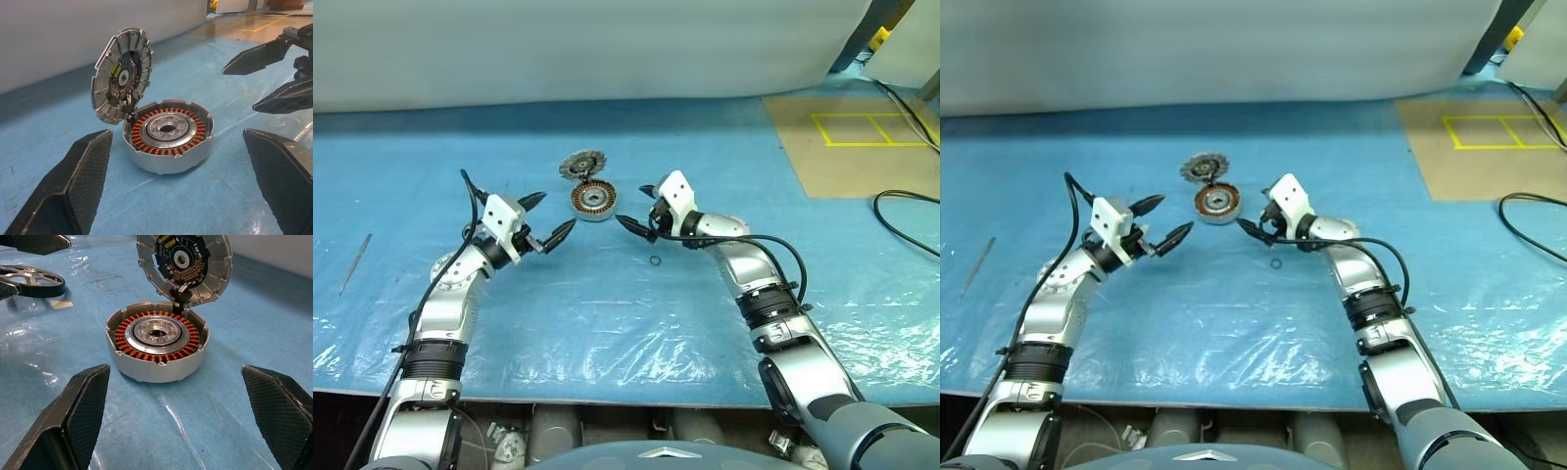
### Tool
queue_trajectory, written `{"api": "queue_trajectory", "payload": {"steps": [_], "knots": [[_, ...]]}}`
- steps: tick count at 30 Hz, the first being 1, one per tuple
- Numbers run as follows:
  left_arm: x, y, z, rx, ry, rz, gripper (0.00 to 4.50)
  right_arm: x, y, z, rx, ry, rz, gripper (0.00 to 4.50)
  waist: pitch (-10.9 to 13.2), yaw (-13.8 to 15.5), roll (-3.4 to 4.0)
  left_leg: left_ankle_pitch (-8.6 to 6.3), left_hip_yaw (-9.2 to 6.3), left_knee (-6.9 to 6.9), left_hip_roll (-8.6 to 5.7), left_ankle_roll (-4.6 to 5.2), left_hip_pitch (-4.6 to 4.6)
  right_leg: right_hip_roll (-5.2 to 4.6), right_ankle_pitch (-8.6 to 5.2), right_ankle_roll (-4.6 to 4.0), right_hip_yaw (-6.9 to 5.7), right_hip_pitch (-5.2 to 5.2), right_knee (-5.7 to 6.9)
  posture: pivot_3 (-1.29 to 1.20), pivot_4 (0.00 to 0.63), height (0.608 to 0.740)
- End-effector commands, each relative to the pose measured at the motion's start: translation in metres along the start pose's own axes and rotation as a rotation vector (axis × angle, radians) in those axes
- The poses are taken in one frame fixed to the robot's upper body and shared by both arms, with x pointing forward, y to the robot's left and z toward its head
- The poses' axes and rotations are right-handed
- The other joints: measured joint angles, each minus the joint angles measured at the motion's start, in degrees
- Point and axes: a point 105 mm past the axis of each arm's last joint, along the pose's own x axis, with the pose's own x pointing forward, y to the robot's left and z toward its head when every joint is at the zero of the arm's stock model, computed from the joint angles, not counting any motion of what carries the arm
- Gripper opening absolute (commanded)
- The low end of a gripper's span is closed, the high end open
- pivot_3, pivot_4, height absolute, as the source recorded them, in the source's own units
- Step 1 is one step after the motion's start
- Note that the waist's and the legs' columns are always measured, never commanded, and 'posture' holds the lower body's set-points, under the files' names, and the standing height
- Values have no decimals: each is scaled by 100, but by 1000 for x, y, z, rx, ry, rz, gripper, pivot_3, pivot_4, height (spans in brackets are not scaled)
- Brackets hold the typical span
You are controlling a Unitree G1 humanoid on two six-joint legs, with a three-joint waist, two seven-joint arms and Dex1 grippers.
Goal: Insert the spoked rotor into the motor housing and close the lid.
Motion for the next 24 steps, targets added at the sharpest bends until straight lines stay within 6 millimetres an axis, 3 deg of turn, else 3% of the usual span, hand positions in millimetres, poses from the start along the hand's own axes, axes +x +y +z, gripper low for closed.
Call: {"api": "queue_trajectory", "payload": {"steps": [1, 16, 24], "knots": [[-1, 3, 10, 33, -28, -2, 4479, 0, -5, 17, -23, -58, -10, 4500, 0, 0, 0, 0, 0, 0, 0, 0, 0, 0, 0, 0, 0, 0, 0, 0, 150, 740], [0, 0, 9, 32, -25, -10, 4479, 2, -5, 18, -31, -50, 3, 4500, 0, -1, 0, 0, 0, 0, 0, 0, 0, 0, 0, 0, -1, 0, 0, 0, 150, 740], [-14, -4, 2, 25, -2, 5, 4479, 30, -6, 31, -144, 50, 125, 4500, 0, -123, -1, 1, 0, 0, 1, -1, 0, 0, 0, -1, -2, 0, 2, 0, 150, 740]]}}
